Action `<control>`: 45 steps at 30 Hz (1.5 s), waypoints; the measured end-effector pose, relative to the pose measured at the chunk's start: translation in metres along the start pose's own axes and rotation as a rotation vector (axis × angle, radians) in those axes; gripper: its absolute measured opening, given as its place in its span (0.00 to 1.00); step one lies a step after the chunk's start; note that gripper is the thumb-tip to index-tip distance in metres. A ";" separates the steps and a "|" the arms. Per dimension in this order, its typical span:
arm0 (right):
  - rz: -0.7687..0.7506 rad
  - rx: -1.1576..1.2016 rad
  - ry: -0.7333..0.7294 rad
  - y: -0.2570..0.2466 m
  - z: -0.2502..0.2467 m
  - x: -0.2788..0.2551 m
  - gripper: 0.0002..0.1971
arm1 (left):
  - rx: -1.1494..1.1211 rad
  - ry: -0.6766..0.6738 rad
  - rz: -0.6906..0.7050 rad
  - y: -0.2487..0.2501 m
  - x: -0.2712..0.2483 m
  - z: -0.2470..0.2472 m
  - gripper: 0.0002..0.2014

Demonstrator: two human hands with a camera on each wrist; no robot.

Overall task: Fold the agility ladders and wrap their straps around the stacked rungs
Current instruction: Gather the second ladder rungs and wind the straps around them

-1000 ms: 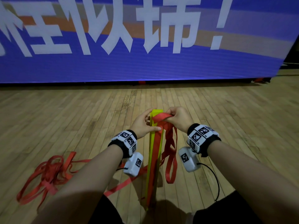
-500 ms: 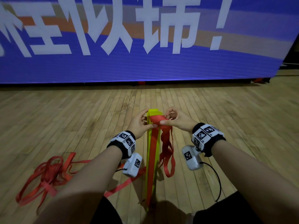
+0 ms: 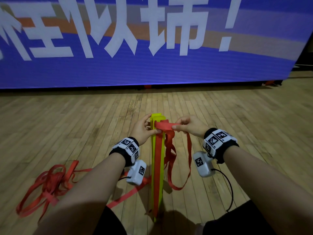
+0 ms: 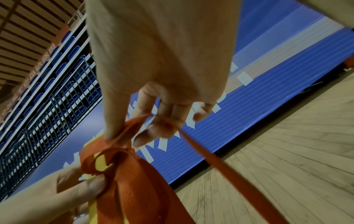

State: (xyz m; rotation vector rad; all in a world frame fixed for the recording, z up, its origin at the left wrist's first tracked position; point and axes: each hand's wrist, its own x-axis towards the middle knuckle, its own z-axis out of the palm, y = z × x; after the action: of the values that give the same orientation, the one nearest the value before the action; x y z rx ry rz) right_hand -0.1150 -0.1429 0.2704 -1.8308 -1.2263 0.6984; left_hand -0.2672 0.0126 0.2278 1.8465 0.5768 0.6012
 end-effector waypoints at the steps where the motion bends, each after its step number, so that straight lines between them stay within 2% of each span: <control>1: -0.003 0.022 -0.013 -0.001 0.001 -0.001 0.11 | -0.004 0.000 -0.002 0.000 0.000 0.000 0.40; 4: 0.029 0.066 -0.050 -0.001 0.003 -0.003 0.16 | 0.012 0.002 0.016 0.000 0.001 0.001 0.36; 8: 0.038 0.031 -0.036 0.006 0.008 0.001 0.03 | 0.017 0.015 0.025 0.000 0.000 0.002 0.35; 11: 0.024 -0.012 -0.017 0.006 0.013 0.003 0.10 | 0.014 0.014 0.022 0.000 0.000 0.002 0.35; 13: -0.004 -0.031 0.001 0.001 0.018 0.002 0.10 | 0.003 0.005 0.020 0.000 0.001 0.003 0.36; 18: -0.062 -0.165 0.176 0.003 0.023 0.005 0.06 | 0.015 0.007 0.027 0.001 0.001 0.003 0.35; 22: -0.077 -0.174 0.279 0.007 0.021 0.006 0.12 | 0.022 0.015 0.026 0.001 0.000 0.001 0.35; 25: -0.102 -0.111 0.331 0.006 0.020 0.006 0.12 | 0.037 0.031 0.026 0.001 0.001 0.001 0.35; 28: -0.044 0.048 0.241 0.002 0.022 0.005 0.11 | 0.058 0.025 0.034 0.001 0.002 0.003 0.36; 32: -0.012 0.108 0.136 0.002 0.021 0.004 0.10 | 0.074 0.069 0.026 -0.001 0.002 0.002 0.34; 38: -0.079 0.063 0.230 0.005 0.022 0.005 0.06 | 0.093 0.122 -0.004 -0.001 0.003 0.000 0.35; 42: -0.055 0.152 0.000 -0.002 0.019 0.000 0.05 | 0.077 0.146 -0.018 -0.001 0.000 -0.004 0.34; 45: 0.023 -0.050 -0.179 0.003 0.013 -0.001 0.08 | 0.093 0.180 -0.041 -0.003 -0.002 -0.013 0.33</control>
State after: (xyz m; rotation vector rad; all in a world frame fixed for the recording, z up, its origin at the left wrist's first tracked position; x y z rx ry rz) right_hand -0.1247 -0.1402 0.2613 -1.8572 -1.3501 0.8666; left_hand -0.2781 0.0215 0.2284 1.8739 0.7712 0.7291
